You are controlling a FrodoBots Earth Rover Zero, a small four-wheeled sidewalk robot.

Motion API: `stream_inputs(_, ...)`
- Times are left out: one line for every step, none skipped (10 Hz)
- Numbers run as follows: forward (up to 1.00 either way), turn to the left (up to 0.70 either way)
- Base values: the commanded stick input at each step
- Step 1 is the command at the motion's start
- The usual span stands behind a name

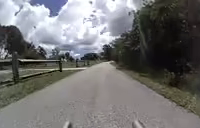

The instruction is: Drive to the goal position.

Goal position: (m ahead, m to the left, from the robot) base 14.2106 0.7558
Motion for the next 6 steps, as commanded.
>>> stream_inputs(0.70,0.01)
stream_inputs(0.70,0.01)
stream_inputs(0.70,0.01)
stream_inputs(0.70,0.01)
stream_inputs(0.70,0.01)
stream_inputs(0.70,0.01)
